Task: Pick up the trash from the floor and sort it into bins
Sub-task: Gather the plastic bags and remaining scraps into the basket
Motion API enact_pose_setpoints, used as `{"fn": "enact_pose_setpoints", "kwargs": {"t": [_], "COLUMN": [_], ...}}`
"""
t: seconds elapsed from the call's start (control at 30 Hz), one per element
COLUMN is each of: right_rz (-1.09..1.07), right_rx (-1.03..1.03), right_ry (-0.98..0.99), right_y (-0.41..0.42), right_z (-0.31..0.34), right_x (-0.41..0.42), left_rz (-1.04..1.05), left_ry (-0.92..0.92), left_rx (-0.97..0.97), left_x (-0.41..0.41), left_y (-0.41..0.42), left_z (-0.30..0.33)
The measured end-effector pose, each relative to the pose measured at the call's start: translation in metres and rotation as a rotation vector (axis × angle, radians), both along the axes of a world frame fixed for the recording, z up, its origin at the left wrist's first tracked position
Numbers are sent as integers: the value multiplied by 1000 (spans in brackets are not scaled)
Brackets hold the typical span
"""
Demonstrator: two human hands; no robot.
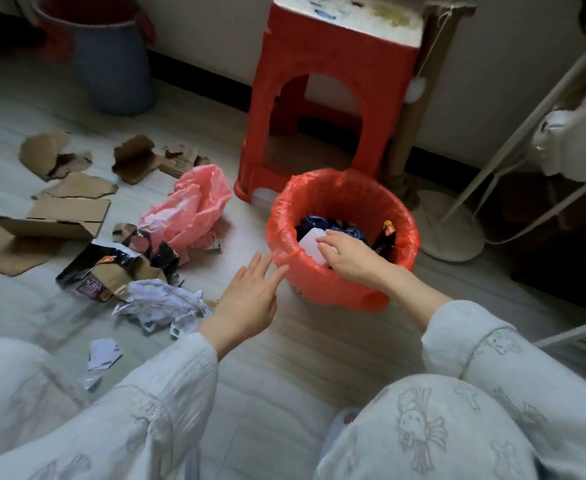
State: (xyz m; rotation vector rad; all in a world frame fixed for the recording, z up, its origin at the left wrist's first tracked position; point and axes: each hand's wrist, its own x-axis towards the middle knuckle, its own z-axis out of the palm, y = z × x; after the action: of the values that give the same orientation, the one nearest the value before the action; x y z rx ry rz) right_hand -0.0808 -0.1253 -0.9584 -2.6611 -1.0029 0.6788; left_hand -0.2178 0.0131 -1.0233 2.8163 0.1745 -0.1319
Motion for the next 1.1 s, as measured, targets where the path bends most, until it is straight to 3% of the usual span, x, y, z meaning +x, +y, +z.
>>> {"fn": "enact_pose_setpoints", "kwargs": {"t": [0.47,0.67,0.9,1.1], "right_rz": [231,293,376,283], "right_rx": [-36,4,-10,-121], "right_ry": [-116,-170,-4,99], "right_y": [76,116,156,191], "right_z": [105,112,45,-60], "right_x": [-92,-104,-100,-80], "left_rz": [24,115,226,299], "left_ry": [-91,59,113,212], "left_rx": [48,78,-128,-239], "left_x": [-84,-112,-114,-103], "left_y": [83,127,183,207], "left_z": [177,204,139,6]}}
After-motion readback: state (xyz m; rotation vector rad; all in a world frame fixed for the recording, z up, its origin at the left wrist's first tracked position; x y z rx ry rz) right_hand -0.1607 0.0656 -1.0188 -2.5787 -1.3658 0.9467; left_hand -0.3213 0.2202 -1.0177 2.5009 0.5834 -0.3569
